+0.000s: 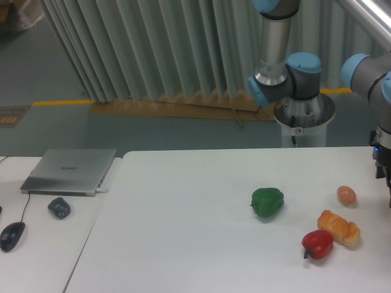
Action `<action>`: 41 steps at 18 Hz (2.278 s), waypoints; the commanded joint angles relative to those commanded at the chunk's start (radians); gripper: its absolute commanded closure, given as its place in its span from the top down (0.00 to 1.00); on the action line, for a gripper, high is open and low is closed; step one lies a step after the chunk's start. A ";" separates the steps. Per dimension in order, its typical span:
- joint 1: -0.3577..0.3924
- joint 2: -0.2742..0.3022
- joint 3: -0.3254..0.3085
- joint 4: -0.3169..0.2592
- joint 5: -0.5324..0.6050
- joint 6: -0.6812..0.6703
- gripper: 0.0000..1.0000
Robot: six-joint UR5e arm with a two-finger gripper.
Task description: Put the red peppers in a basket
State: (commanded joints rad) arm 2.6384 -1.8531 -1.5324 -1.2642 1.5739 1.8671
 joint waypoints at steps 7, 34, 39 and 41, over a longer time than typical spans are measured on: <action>-0.001 -0.001 -0.002 0.000 0.000 -0.023 1.00; -0.274 -0.070 -0.028 0.174 -0.080 -0.845 1.00; -0.276 -0.077 -0.066 0.187 -0.072 -1.063 1.00; -0.276 -0.096 -0.077 0.212 -0.054 -1.133 1.00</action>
State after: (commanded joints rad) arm 2.3623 -1.9495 -1.6091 -1.0524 1.5201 0.7337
